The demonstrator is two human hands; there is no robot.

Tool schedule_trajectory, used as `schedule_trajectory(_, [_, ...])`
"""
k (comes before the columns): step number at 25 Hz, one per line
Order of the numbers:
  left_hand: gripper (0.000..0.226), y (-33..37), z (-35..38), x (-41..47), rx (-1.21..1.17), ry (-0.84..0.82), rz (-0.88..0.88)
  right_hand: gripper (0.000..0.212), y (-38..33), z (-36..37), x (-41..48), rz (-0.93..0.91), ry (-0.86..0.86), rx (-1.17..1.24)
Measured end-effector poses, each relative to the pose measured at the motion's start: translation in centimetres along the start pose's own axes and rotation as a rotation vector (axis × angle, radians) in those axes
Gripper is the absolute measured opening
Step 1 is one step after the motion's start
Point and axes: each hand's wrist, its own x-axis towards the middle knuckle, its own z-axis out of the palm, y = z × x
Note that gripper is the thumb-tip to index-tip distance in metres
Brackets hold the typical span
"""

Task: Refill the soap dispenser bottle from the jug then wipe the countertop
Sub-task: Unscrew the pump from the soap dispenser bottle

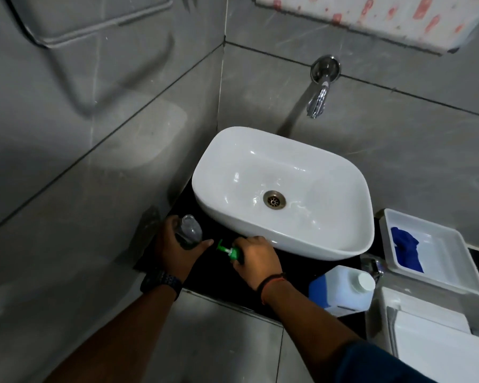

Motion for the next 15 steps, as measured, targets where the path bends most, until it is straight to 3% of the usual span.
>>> schedule_trajectory(10, [0.089,-2.8,0.0,-0.9,0.085,0.002,0.047,0.042,1.2,4.9,0.2,0.027,-0.025,-0.077])
schedule_trajectory(15, [0.118,-2.6,-0.8,-1.3,0.169,0.015,-0.003,0.054,0.7,4.3,-0.2,0.024,0.034,0.081])
